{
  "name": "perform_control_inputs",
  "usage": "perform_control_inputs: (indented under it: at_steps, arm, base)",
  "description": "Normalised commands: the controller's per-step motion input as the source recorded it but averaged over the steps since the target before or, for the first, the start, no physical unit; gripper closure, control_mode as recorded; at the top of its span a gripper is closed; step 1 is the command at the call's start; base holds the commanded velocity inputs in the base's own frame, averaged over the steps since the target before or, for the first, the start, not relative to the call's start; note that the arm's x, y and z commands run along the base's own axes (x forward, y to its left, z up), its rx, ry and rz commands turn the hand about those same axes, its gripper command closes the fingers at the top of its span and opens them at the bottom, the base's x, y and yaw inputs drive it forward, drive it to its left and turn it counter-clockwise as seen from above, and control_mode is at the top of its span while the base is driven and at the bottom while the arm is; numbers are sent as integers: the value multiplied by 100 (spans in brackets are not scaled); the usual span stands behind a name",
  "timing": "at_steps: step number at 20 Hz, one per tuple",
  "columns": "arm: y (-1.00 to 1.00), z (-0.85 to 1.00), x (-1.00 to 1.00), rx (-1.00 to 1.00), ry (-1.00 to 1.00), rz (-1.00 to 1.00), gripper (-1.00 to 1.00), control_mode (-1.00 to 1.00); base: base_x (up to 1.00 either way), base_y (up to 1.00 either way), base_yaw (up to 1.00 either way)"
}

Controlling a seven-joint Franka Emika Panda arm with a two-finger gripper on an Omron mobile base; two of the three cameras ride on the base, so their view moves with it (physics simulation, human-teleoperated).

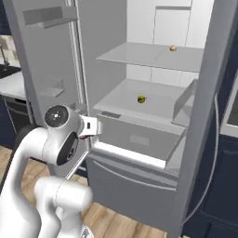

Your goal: Pick up the pear and apple from the fridge and place one fruit on each plate on the dining counter.

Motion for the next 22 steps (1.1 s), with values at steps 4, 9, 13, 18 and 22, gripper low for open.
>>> perform_control_inputs:
  at_steps: [4,9,13,18,22]
  arm:
    - [0,0,0,0,0,0,100,100]
    - [0,0,0,0,0,0,100,100]
    - [0,0,0,0,0,0,100,100]
    - [0,0,0,0,0,0,100,100]
    - [0,0,0,0,0,0,100,100]
  base:
    - [-61,-9,47]
    - [-59,-12,41]
    - [-46,-19,40]
    - [-38,-15,40]
    - [-33,-12,41]
